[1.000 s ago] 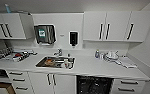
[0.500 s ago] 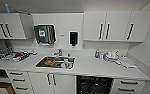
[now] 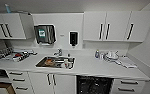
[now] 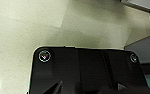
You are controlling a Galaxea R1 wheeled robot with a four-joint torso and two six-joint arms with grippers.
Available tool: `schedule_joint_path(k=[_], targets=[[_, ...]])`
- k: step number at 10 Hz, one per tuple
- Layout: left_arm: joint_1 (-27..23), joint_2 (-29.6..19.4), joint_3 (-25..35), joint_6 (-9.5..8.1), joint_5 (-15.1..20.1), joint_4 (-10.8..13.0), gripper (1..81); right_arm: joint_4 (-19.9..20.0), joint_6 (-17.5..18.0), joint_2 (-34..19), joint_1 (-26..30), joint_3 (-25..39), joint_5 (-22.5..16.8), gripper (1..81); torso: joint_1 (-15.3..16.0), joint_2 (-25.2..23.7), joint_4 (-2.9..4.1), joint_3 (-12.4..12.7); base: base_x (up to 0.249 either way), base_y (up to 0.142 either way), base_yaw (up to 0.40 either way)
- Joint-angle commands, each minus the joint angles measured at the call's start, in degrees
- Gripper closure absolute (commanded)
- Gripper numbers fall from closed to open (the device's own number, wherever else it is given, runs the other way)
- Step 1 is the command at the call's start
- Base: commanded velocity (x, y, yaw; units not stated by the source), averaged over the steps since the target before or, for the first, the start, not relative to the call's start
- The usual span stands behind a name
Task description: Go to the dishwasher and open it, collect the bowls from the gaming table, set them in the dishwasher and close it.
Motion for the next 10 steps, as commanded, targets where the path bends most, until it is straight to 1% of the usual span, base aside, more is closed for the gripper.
schedule_joint_path(k=[1,10], targets=[[-3.3,-0.2,0.0,-0.23,2.3,0.0,1.0,-0.2,0.0,0.5,2.7,0.1,-3.1,1.0,0.0,0.0,0.00,0.0,0.000,0.000,0.000],[-3.2,-0.4,0.0,-0.41,2.3,-0.3,1.0,-0.5,-0.1,0.7,2.7,0.1,-3.1,1.0,0.0,0.0,0.00,0.0,0.000,0.000,0.000]])
